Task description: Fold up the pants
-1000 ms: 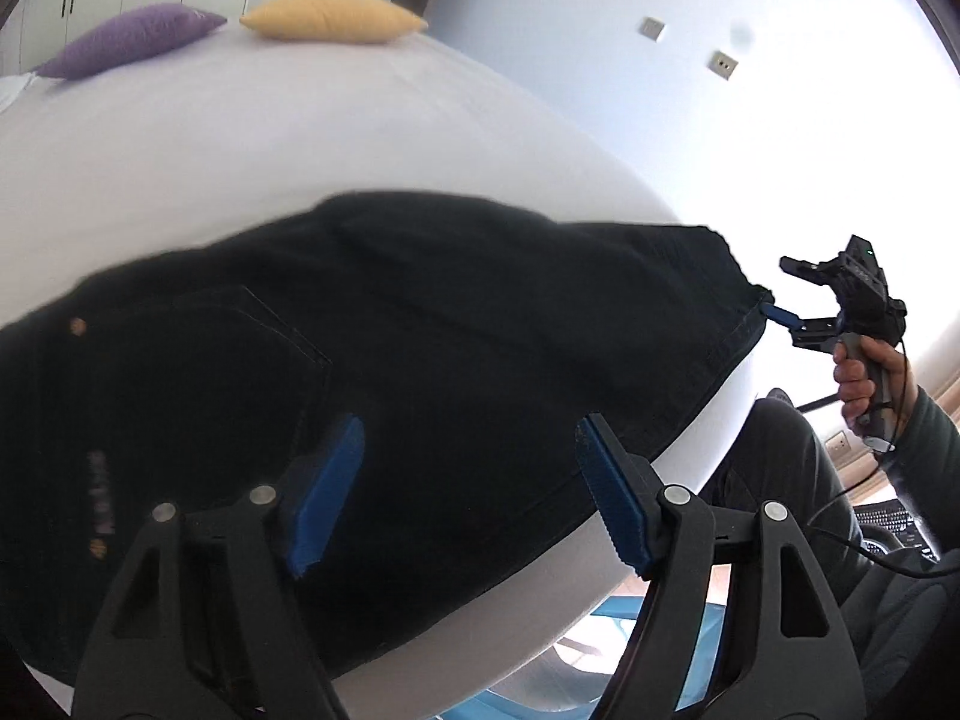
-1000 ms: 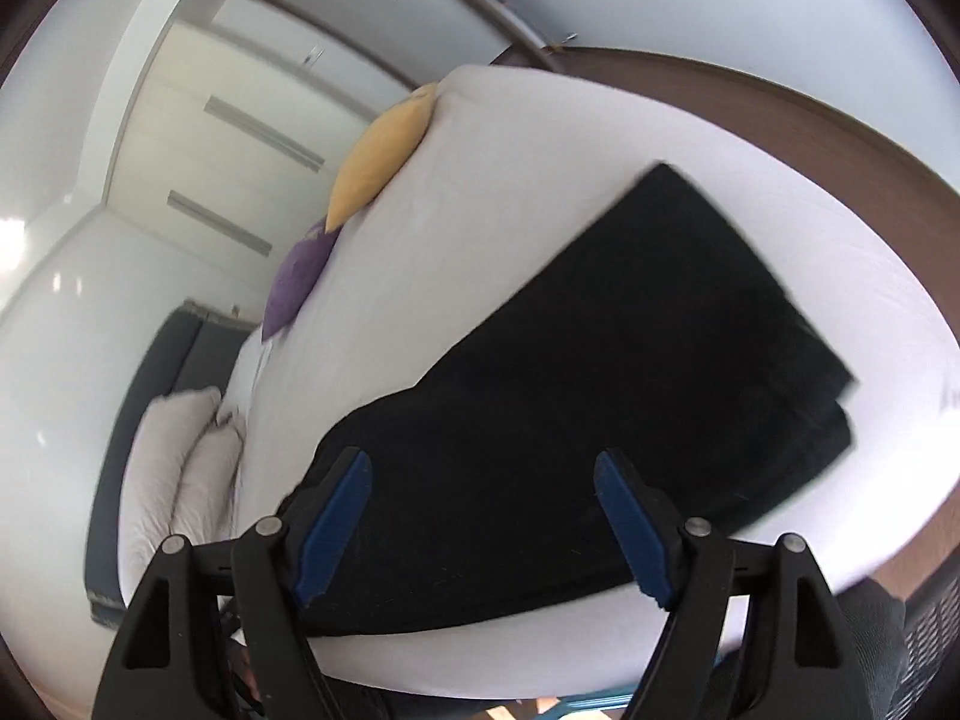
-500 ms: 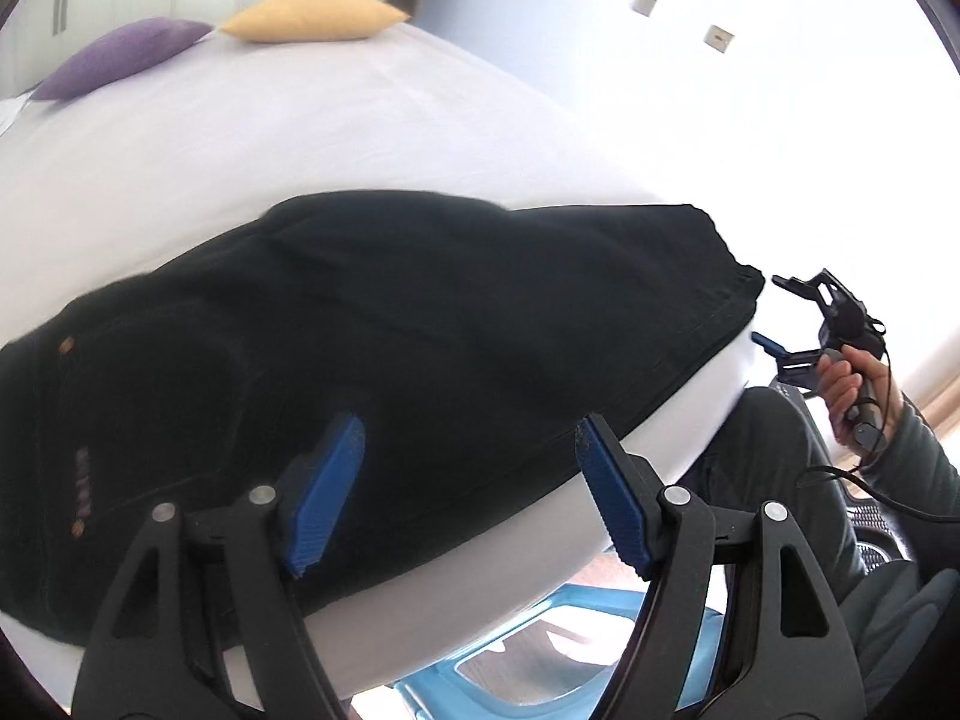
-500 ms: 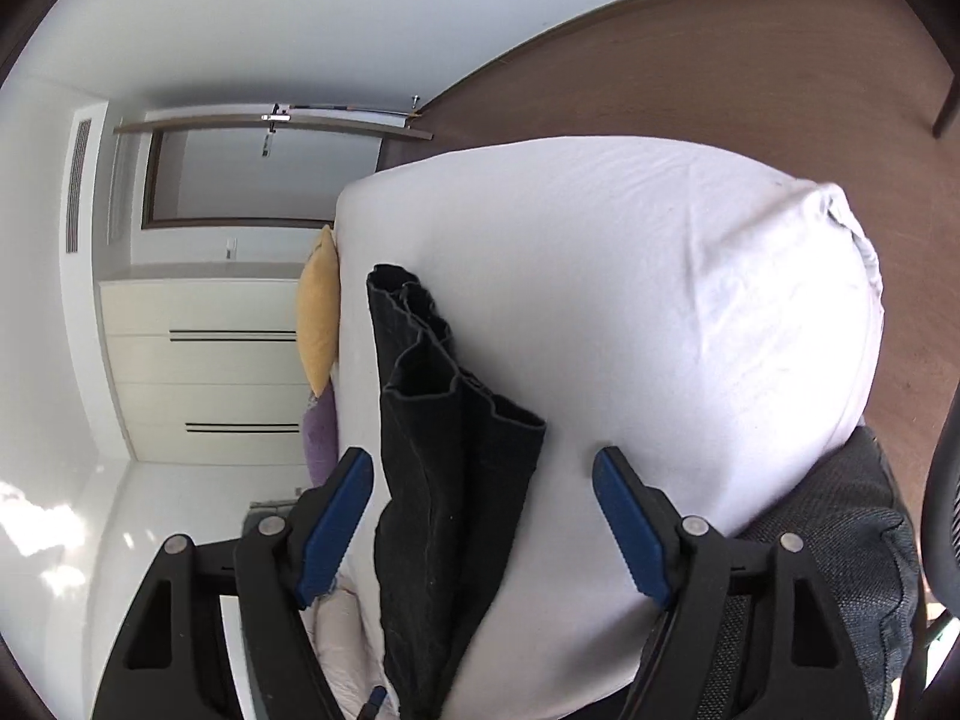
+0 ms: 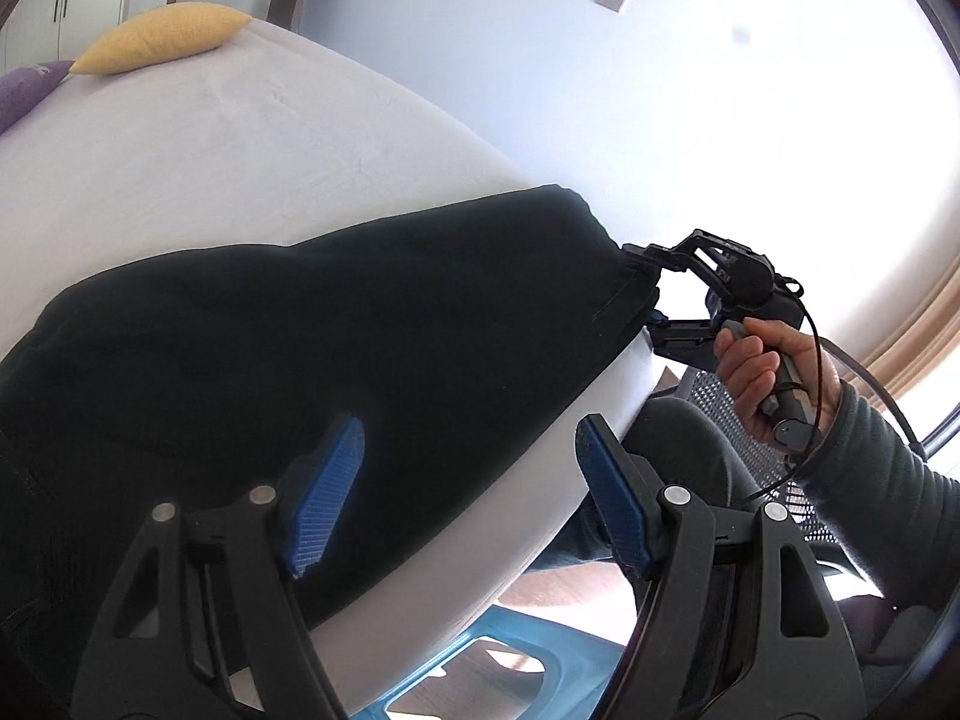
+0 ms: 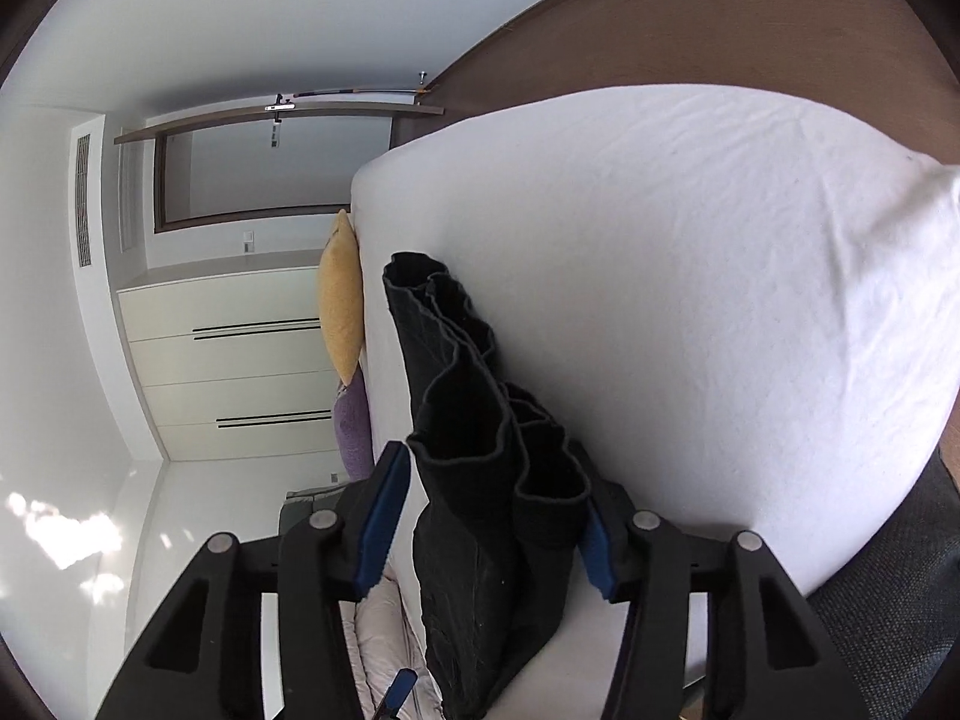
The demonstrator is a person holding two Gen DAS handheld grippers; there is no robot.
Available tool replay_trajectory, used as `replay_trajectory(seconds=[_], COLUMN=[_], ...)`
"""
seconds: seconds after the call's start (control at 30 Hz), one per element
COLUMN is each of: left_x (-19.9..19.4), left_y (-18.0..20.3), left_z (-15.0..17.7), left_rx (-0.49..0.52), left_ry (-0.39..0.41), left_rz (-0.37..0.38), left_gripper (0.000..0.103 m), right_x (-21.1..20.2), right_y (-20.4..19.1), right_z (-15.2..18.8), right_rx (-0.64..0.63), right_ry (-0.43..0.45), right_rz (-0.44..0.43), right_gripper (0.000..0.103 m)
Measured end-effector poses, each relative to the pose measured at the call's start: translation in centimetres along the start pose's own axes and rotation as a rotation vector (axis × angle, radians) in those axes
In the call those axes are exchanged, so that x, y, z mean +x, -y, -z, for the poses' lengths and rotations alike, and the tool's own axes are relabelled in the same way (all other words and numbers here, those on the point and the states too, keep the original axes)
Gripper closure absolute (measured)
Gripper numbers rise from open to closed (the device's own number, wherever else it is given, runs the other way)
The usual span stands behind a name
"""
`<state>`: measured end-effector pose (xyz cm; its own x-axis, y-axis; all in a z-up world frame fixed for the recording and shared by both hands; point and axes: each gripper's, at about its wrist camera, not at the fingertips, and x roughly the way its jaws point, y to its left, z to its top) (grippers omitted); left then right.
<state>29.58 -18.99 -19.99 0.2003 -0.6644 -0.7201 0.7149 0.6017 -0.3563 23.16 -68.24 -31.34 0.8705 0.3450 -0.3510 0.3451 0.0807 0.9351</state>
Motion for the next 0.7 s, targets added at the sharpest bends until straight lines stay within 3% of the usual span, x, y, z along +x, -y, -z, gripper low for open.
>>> replay_trajectory(seconds=[0.3, 0.7], left_x=[3.2, 10.4], left_y=[0.9, -0.2], left_z=[-5.0, -13.2], left_rx=[-0.030, -0.170], left_ry=[-0.026, -0.147], left_rz=[0.028, 0.062], left_gripper=[0.031, 0.031], right_x=[-0.5, -0.8], right_y=[1.2, -3.4], right_z=[0.1, 2.1], right_rx=[-0.037, -0.367], right_ry=[-0.005, 0.052], right_rz=[0.012, 0.154], right_gripper=[0.082, 0.086])
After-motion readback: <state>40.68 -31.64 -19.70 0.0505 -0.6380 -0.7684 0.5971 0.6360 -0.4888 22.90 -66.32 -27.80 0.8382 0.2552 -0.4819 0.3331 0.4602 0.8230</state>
